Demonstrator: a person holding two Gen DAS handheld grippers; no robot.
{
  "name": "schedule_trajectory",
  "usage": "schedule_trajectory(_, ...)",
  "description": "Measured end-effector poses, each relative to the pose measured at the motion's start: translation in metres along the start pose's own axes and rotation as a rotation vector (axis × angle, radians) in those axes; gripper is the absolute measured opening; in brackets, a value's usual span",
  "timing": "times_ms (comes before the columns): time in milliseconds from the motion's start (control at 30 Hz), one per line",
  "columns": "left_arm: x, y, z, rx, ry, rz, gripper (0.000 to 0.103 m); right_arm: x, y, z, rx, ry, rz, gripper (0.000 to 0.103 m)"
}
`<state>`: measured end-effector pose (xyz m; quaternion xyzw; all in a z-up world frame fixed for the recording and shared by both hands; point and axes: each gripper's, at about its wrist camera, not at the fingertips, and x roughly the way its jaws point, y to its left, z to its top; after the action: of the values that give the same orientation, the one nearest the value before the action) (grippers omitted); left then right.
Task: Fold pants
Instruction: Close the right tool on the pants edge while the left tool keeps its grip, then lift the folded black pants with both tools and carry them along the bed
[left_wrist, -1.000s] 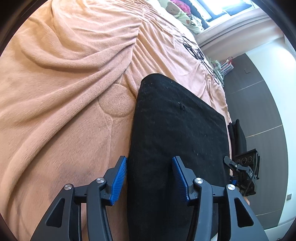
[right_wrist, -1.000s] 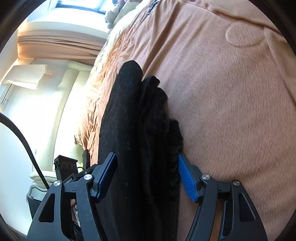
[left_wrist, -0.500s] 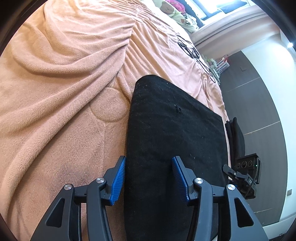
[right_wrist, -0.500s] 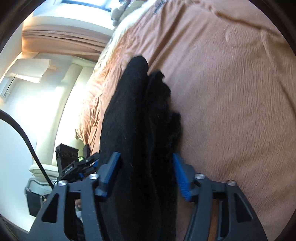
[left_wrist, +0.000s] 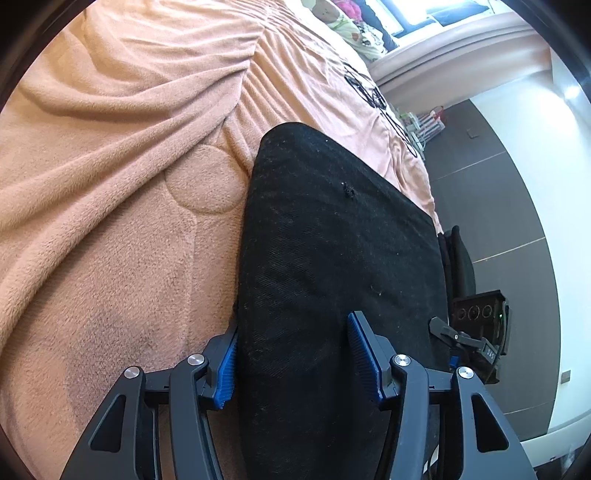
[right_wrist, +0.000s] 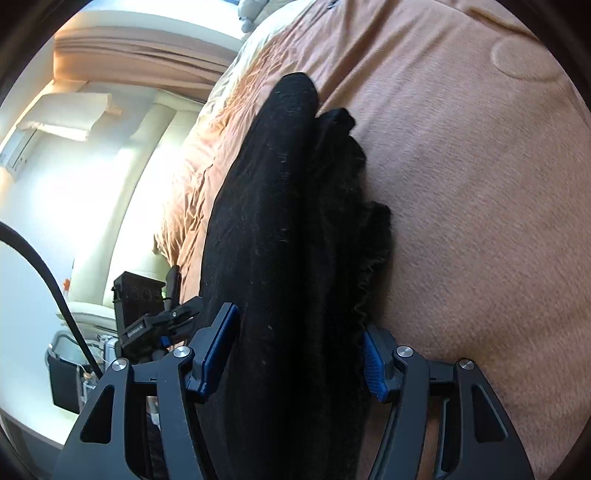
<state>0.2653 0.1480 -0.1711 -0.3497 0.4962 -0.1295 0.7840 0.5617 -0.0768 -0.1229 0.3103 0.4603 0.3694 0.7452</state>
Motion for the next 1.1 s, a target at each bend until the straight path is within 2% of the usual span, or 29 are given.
schedule_trajectory(100, -0.007, -0.005, -0.002, 0.02, -0.022, -0.014, 0.047, -0.006, 0.001, -0.007, -0.023, -0.022, 0.005, 0.041)
schedule_trajectory(267, -0.019, -0.015, -0.004, 0.038, -0.043, -0.032, 0.041, -0.012, 0.011, -0.013, -0.064, -0.058, 0.035, 0.031)
schedule_trajectory(767, -0.043, -0.056, -0.004, 0.092, -0.091, -0.068, 0.039, -0.021, 0.026, -0.019, -0.133, -0.122, 0.063, 0.03)
schedule_trajectory(1100, -0.039, -0.106, -0.004, 0.18, -0.12, -0.094, 0.039, -0.048, 0.032, -0.025, -0.177, -0.176, 0.047, 0.03)
